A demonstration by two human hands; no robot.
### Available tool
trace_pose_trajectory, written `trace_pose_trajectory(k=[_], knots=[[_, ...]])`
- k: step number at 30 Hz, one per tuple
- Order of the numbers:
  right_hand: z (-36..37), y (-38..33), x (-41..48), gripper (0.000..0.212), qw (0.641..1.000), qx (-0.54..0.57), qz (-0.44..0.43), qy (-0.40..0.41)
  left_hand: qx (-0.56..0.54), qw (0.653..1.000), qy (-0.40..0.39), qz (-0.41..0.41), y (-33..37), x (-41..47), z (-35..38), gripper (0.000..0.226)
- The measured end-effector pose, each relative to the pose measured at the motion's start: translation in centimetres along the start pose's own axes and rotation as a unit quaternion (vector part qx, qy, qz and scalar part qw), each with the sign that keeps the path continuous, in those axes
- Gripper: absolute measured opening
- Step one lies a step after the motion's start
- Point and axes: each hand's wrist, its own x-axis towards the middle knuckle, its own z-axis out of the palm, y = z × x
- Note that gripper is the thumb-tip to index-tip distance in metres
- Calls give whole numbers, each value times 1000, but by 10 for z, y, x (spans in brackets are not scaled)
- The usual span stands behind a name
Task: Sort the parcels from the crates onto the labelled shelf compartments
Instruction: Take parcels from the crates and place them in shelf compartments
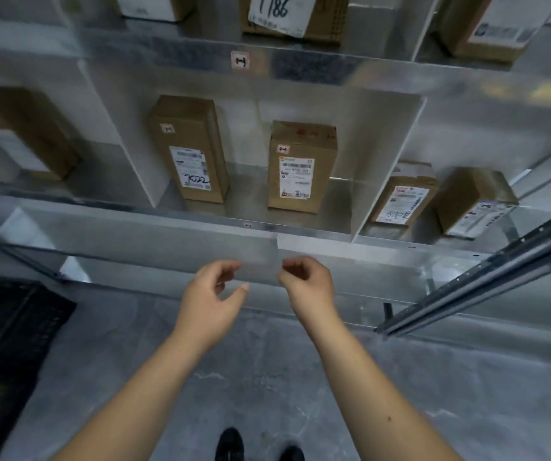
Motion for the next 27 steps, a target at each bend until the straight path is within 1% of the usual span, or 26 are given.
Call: trace_pose_trajectory(k=[3,6,10,14,18,23,27], knots=[[20,5,-31,19,995,-70,-23,-73,54,998,30,-10,-8,-31,-33,34],[43,1,-55,21,982,-120,-52,-139,79,993,69,-46,-19,-58,-71,29],[90,0,-82,24,953,-183,-86,-228,106,981,125,-100,-38,-99,-121,34],[144,0,-112,25,927,-201,-106,-300,105,967,168,-158,-61,-139,-170,27],[201,-3,-146,23,896,-209,-110,-376,67,950,210,-223,-87,-175,-219,23],[284,-2,-192,30,855,-230,-138,-445,58,929,255,-262,-116,-212,-287,24],[357,1,-233,33,837,-225,-134,-481,57,914,282,-285,-141,-236,-346,30]])
